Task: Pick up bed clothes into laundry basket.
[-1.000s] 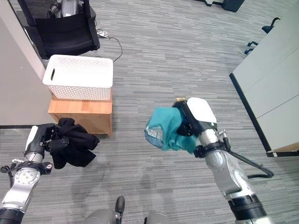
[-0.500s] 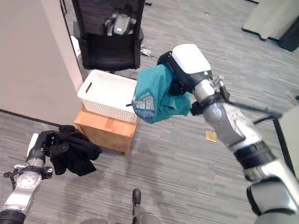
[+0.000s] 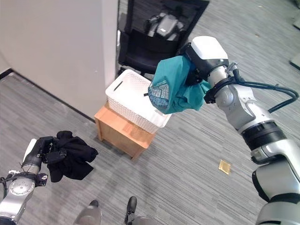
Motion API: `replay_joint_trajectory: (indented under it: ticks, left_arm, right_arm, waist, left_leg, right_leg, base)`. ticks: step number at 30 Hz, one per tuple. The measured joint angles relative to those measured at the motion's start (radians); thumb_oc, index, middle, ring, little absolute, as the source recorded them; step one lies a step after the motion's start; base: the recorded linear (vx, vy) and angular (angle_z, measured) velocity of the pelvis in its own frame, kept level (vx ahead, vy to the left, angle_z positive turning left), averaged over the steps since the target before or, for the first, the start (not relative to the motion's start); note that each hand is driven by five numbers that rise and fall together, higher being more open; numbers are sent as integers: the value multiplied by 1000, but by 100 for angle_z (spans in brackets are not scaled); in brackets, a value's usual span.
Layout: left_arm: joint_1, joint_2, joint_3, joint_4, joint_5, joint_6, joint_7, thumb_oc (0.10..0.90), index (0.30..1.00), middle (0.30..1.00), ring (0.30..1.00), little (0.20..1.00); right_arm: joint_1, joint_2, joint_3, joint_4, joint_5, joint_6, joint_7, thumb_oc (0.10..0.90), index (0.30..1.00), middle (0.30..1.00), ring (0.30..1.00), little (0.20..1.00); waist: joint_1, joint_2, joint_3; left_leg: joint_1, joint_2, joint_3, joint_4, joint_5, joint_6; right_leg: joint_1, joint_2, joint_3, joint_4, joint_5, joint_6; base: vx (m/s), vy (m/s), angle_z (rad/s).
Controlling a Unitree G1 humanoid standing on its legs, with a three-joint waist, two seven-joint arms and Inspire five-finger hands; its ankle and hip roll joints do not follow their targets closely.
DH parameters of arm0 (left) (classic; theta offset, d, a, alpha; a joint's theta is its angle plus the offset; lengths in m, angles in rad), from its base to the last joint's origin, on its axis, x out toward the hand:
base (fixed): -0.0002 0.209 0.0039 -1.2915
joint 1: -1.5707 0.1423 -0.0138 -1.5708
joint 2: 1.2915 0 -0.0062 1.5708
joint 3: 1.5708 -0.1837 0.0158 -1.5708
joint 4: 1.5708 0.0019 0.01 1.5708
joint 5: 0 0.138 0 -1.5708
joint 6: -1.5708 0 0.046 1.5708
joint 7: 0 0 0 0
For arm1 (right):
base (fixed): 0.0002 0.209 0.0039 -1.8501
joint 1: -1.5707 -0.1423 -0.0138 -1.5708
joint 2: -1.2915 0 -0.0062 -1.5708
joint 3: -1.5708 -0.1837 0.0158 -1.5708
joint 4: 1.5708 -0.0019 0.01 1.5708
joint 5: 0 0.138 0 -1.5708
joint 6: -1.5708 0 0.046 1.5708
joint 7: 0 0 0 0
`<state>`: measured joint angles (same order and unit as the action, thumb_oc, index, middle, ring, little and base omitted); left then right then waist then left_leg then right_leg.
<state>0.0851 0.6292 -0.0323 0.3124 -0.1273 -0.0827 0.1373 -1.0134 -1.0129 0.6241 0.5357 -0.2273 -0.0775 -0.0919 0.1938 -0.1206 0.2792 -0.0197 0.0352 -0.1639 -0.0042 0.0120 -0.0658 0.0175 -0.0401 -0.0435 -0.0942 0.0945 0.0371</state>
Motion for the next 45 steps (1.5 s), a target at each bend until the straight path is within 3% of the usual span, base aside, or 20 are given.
replay_joint_trajectory:
  ticks: [7, 18, 20, 21, 22, 23, 24, 25, 27, 29, 30, 32, 33, 34, 36, 37, 39, 40, 41, 45]
  left_arm:
    - [25, 13, 0, 2, -11, -2, -16, 400, 300, 300, 300, 300]
    - [17, -1, -4, 84, -54, -38, -18, 400, 300, 300, 300, 300]
    - [5, -11, -4, 75, -62, -38, -19, 400, 300, 300, 300, 300]
    - [-59, -20, -26, 74, -69, -47, -19, 400, 300, 300, 300, 300]
    - [-76, -33, -33, 70, -69, -49, -20, 400, 300, 300, 300, 300]
    - [-83, -39, -38, 67, -69, -50, -19, 400, 300, 300, 300, 300]
    - [-74, -35, -47, 68, -69, -46, -26, 400, 300, 300, 300, 300]
    - [-65, -32, -41, 71, -69, -40, -26, 400, 300, 300, 300, 300]
    - [-54, -28, -52, 96, -64, -38, -42, 400, 300, 300, 300, 300]
    - [-47, -25, -76, 133, -50, -20, -47, 400, 300, 300, 300, 300]
    - [-46, -17, -84, 140, -41, -18, -47, 400, 300, 300, 300, 300]
    - [-51, -3, -76, 140, -35, -18, -44, 400, 300, 300, 300, 300]
    - [-65, -3, -71, 142, -35, -19, -45, 400, 300, 300, 300, 300]
    - [-77, -3, -69, 148, -35, -19, -46, 400, 300, 300, 300, 300]
    - [-108, -7, -70, 172, -33, -18, -61, 400, 300, 300, 300, 300]
    - [-117, -9, -67, 174, -32, -20, -62, 400, 300, 300, 300, 300]
    - [-107, -11, -57, 169, -32, -21, -61, 400, 300, 300, 300, 300]
    - [-83, -5, -41, 153, -32, -21, -61, 400, 300, 300, 300, 300]
    - [-48, -16, -14, 149, -32, -20, -57, 400, 300, 300, 300, 300]
    - [-8, -20, -23, 146, -32, -20, -68, 400, 300, 300, 300, 300]
  right_arm:
    - [-8, 7, 1, 128, 4, 10, -3, 400, 300, 300, 300, 300]
    - [-114, 2, 78, 272, 50, 21, -8, 400, 300, 300, 300, 300]
    - [-113, -22, 78, 261, 64, 21, -26, 400, 300, 300, 300, 300]
    - [-154, -74, 85, 273, 82, 24, -41, 400, 300, 300, 300, 300]
    - [-164, -89, 78, 274, 87, 35, -46, 400, 300, 300, 300, 300]
    - [-168, -95, 70, 270, 89, 35, -47, 400, 300, 300, 300, 300]
    - [-167, -96, 55, 263, 90, 27, -46, 400, 300, 300, 300, 300]
    - [-154, -97, 52, 239, 89, 28, -48, 400, 300, 300, 300, 300]
    - [-33, -105, -61, 162, 81, 21, -48, 400, 300, 300, 300, 300]
    - [5, -106, -88, 125, 75, 23, -47, 400, 300, 300, 300, 300]
    - [20, -106, -100, 119, 75, 22, -56, 400, 300, 300, 300, 300]
    - [22, -108, -118, 120, 75, 28, -66, 400, 300, 300, 300, 300]
    - [43, -108, -166, 114, 77, 22, -76, 400, 300, 300, 300, 300]
    - [51, -108, -182, 113, 77, 19, -81, 400, 300, 300, 300, 300]
    - [93, -106, -228, 123, 80, 20, -85, 400, 300, 300, 300, 300]
    - [114, -102, -230, 150, 81, 34, -85, 400, 300, 300, 300, 300]
    - [148, -95, -229, 163, 83, 44, -85, 400, 300, 300, 300, 300]
    - [167, -84, -226, 163, 84, 43, -84, 400, 300, 300, 300, 300]
    - [173, -43, -228, 163, 85, 43, -86, 400, 300, 300, 300, 300]
    - [193, 13, -214, 155, 90, 40, -74, 400, 300, 300, 300, 300]
  waist:
    - [8, 12, 7]
    - [-12, 16, 5]
    - [7, 16, 18]
    - [12, 25, 65]
    - [24, 31, 75]
    - [36, 44, 76]
    - [50, 69, 79]
    - [50, 65, 86]
    - [41, 58, 95]
    - [-16, 96, 115]
    - [-45, 103, 119]
    - [-51, 72, 118]
    - [-65, 71, 117]
    - [-73, 73, 118]
    - [-78, 66, 119]
    - [-82, 53, 118]
    - [-81, 32, 106]
    - [-79, 5, 91]
    - [-48, -21, 76]
    - [-48, -19, 75]
  left_leg:
    - [-5, 1, 24, -39, 13, 6]
    - [-178, 15, 38, -15, 14, 3]
    - [-234, 9, 52, 56, 4, -15]
    - [-377, -32, 70, 265, -43, -43]
    - [-418, -40, 100, 260, -60, -18]
    - [-405, -42, 104, 159, -31, 19]
    - [-380, -16, 129, 71, 73, 49]
    - [-346, -13, 151, 33, 106, 54]
    - [-288, -26, 145, 23, 95, 66]
    - [-216, -29, 81, 20, 89, 92]
    - [-195, -36, 62, 14, 94, 94]
    - [-165, -62, 65, 15, 69, 100]
    - [-155, -64, 42, -3, 68, 97]
    - [-152, -64, 30, -7, 69, 97]
    - [-130, -79, 11, -15, 77, 101]
    - [-101, -101, 7, -25, 73, 105]
    - [-59, -116, 5, -55, 65, 105]
    - [-53, -133, 3, -58, 49, 103]
    - [-47, -127, 21, -51, 17, 88]
    - [-51, -71, 11, -10, -20, 37]
  right_leg:
    - [-35, 2, 17, -5, -1, 2]
    - [-206, 15, 21, 2, 19, -6]
    - [-217, 17, 12, 2, 19, -6]
    - [-213, -10, -38, 4, 23, -19]
    - [-215, -18, -44, 4, 18, -24]
    - [-216, -7, -43, 3, 14, -23]
    - [-193, 20, -41, 3, -8, -19]
    - [-175, 20, -41, 3, -18, -13]
    - [-159, 2, -81, 106, -77, 13]
    - [-227, -19, -80, 417, -146, 55]
    - [-257, -35, -75, 500, -182, 78]
    - [-308, -78, -45, 470, -186, 82]
    - [-321, -55, -5, 357, -185, 82]
    - [-328, -47, 10, 284, -179, 86]
    - [-310, -35, 18, 100, -98, 92]
    - [-301, -44, 13, 37, -14, 62]
    - [-276, -50, 6, 15, 86, 25]
    - [-261, -56, 8, 15, 180, 17]
    - [-254, -47, 17, 2, 159, 0]
    - [-235, 6, 13, 2, 154, -11]
  base:
    - [23, 10, -14]
    - [3, 9, -6]
    - [2, 34, 32]
    - [150, 76, 73]
    - [189, 94, 65]
    - [179, 85, 13]
    - [162, 84, -5]
    - [200, 98, 11]
    - [268, 124, 36]
    - [152, 20, 63]
    - [210, -59, 68]
    - [294, -106, 29]
    - [189, -161, 21]
    - [118, -142, 36]
    - [44, -106, 53]
    - [57, -110, 66]
    - [54, -73, 49]
    - [91, -110, -5]
    - [65, -80, -22]
    - [28, -62, -4]
